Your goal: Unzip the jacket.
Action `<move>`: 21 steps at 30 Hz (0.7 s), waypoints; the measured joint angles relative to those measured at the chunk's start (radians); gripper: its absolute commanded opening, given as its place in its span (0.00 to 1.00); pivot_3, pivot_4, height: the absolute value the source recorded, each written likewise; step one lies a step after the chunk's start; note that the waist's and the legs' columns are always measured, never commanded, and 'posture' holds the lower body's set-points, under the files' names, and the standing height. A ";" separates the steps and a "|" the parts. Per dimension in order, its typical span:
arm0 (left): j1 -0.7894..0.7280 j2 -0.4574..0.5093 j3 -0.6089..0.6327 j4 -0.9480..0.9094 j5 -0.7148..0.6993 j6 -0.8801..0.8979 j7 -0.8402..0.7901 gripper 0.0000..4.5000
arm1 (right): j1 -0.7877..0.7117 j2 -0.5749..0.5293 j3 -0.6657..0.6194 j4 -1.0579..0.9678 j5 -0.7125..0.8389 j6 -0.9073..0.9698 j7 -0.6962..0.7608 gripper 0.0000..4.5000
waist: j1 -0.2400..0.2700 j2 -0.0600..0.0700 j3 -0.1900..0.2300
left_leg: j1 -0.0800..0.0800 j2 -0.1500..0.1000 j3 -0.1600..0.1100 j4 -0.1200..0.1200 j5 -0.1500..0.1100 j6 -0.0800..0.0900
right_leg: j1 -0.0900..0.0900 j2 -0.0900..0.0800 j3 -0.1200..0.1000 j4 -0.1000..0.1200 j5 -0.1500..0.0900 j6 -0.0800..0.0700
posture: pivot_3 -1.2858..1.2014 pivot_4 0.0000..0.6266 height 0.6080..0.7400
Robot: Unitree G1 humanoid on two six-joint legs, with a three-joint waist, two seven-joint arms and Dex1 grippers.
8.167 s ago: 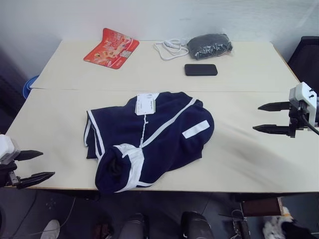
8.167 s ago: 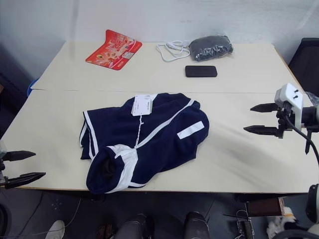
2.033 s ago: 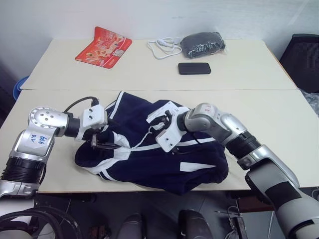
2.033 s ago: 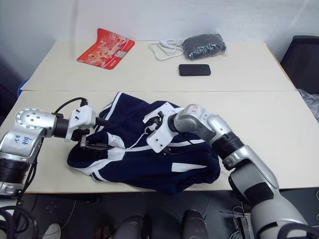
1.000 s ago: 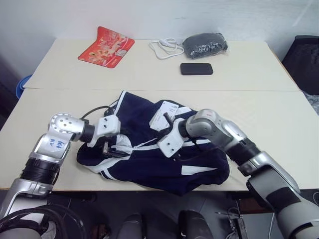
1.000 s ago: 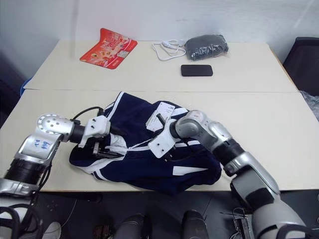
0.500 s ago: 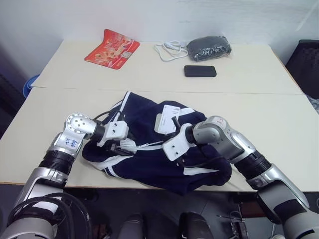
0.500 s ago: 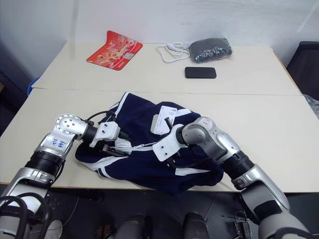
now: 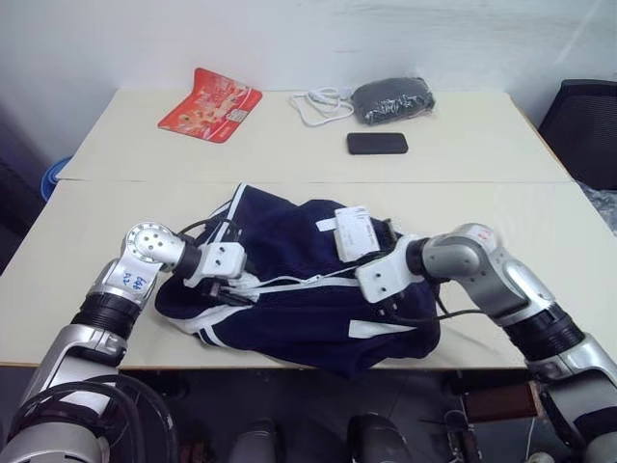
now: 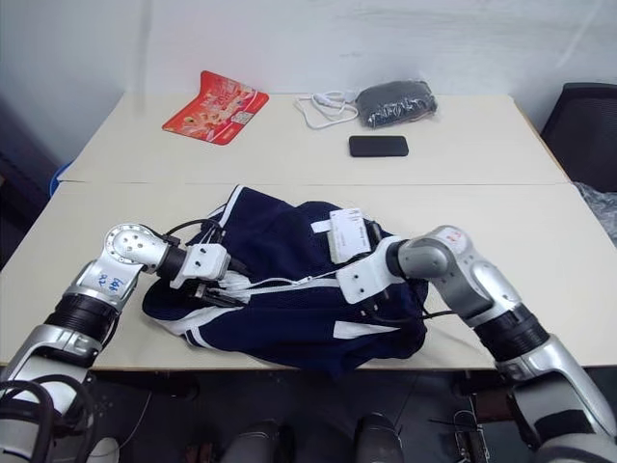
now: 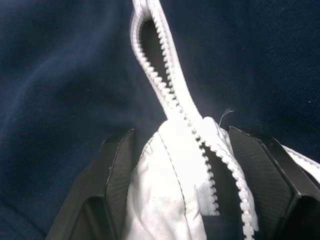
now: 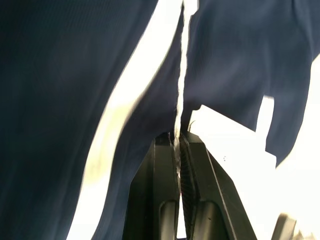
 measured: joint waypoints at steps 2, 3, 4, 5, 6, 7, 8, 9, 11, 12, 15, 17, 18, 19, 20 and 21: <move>0.004 0.000 0.001 0.000 0.000 -0.004 0.004 0.69 | 0.020 -0.031 -0.020 -0.002 0.002 0.001 -0.004 0.00 | 0.000 0.002 -0.001 | 0.000 0.000 0.000 0.000 0.000 0.000 | 0.000 0.000 0.000 0.000 0.000 0.000 | 0.52 0.24 1.00; 0.005 0.001 0.001 0.000 0.000 -0.004 0.004 0.69 | 0.028 -0.045 -0.031 -0.002 0.004 0.000 -0.007 0.00 | 0.000 0.002 -0.001 | 0.000 0.000 0.001 0.000 0.000 0.000 | 0.000 0.000 0.000 0.000 0.000 0.000 | 0.52 0.24 1.00; 0.005 0.001 0.002 0.000 0.000 -0.004 0.005 0.69 | 0.033 -0.056 -0.041 -0.001 0.008 -0.001 -0.009 0.00 | 0.000 0.003 -0.002 | 0.000 0.000 0.001 0.000 0.000 0.000 | 0.000 0.000 0.001 0.000 0.000 0.000 | 0.52 0.24 1.00; 0.006 0.001 0.002 0.000 0.000 -0.004 0.007 0.69 | 0.035 -0.076 -0.053 0.005 0.010 -0.005 -0.014 0.00 | 0.000 0.004 -0.002 | 0.000 0.000 0.001 -0.001 0.000 0.000 | 0.000 0.000 0.001 0.000 0.000 0.000 | 0.52 0.24 1.00; 0.007 0.001 0.002 0.000 0.000 -0.004 0.009 0.69 | 0.035 -0.096 -0.061 0.013 0.010 -0.008 -0.019 0.00 | 0.001 0.004 -0.002 | 0.000 0.000 0.001 -0.001 0.000 0.000 | 0.000 0.000 0.001 -0.001 0.000 0.000 | 0.52 0.24 1.00; 0.008 0.001 0.002 0.000 0.000 -0.005 0.010 0.69 | 0.035 -0.112 -0.073 0.028 0.011 -0.013 -0.026 0.00 | 0.001 0.004 -0.003 | 0.000 0.000 0.001 -0.001 0.000 0.000 | 0.000 0.000 0.001 -0.001 0.000 0.000 | 0.52 0.24 1.00; 0.008 0.001 0.003 0.000 0.000 -0.005 0.011 0.69 | 0.035 -0.132 -0.088 0.048 0.011 -0.023 -0.034 0.00 | 0.001 0.004 -0.003 | 0.000 0.000 0.001 -0.001 0.000 0.000 | 0.000 0.000 0.001 -0.001 0.000 0.000 | 0.52 0.24 1.00; 0.008 0.002 0.003 0.000 0.000 -0.005 0.011 0.69 | 0.035 -0.153 -0.099 0.075 0.010 -0.031 -0.043 0.00 | 0.001 0.005 -0.003 | 0.000 0.000 0.002 -0.001 0.000 0.000 | 0.000 0.000 0.001 -0.001 0.000 0.000 | 0.52 0.24 1.00; 0.009 0.003 0.003 0.000 0.000 -0.005 0.012 0.69 | 0.033 -0.192 -0.113 0.147 0.007 -0.064 -0.067 0.00 | 0.001 0.005 -0.003 | 0.000 0.000 0.002 -0.001 0.000 0.000 | -0.001 0.000 0.001 -0.001 0.000 0.000 | 0.52 0.24 1.00; 0.009 0.003 0.003 0.000 0.000 -0.005 0.013 0.69 | 0.031 -0.220 -0.118 0.202 0.004 -0.088 -0.084 0.00 | 0.001 0.005 -0.003 | 0.000 0.000 0.004 -0.001 0.000 0.000 | -0.001 0.000 0.001 -0.001 0.000 0.000 | 0.52 0.24 1.00; 0.010 0.009 0.002 0.001 0.000 -0.005 0.013 0.69 | 0.001 -0.284 -0.125 0.371 -0.020 -0.152 -0.134 0.00 | -0.002 0.007 -0.004 | 0.001 0.000 0.008 -0.003 0.000 0.000 | -0.001 0.000 0.003 -0.002 0.000 0.000 | 0.52 0.24 1.00; 0.012 0.017 0.002 0.002 0.000 -0.006 0.012 0.69 | -0.046 -0.311 -0.122 0.499 -0.047 -0.204 -0.172 0.00 | -0.008 0.008 -0.005 | 0.002 0.000 0.011 -0.004 0.000 0.000 | -0.001 0.000 0.004 -0.002 0.000 0.000 | 0.52 0.24 1.00; 0.013 0.020 0.000 0.003 0.000 -0.006 0.012 0.69 | -0.079 -0.321 -0.119 0.568 -0.065 -0.228 -0.195 0.00 | -0.012 0.010 -0.006 | 0.003 0.000 0.013 -0.005 0.000 0.000 | -0.002 0.000 0.004 -0.002 0.000 0.000 | 0.52 0.24 1.00; 0.014 0.022 -0.001 0.005 0.000 -0.006 0.011 0.69 | -0.119 -0.326 -0.113 0.643 -0.088 -0.255 -0.223 0.00 | -0.016 0.012 -0.007 | 0.004 0.001 0.015 -0.006 0.000 0.000 | -0.002 0.000 0.005 -0.002 0.000 -0.001 | 0.52 0.24 1.00; 0.014 0.023 -0.002 0.006 0.000 -0.006 0.011 0.69 | -0.145 -0.328 -0.107 0.689 -0.103 -0.271 -0.242 0.00 | -0.018 0.012 -0.007 | 0.004 0.001 0.015 -0.006 0.000 0.000 | -0.002 0.000 0.005 -0.002 0.000 -0.001 | 0.52 0.24 1.00; 0.014 0.024 -0.002 0.007 0.000 -0.006 0.011 0.69 | -0.170 -0.328 -0.096 0.735 -0.122 -0.287 -0.264 0.00 | -0.019 0.013 -0.008 | 0.005 0.001 0.016 -0.007 0.000 0.000 | -0.001 0.000 0.006 -0.002 0.000 -0.001 | 0.52 0.24 1.00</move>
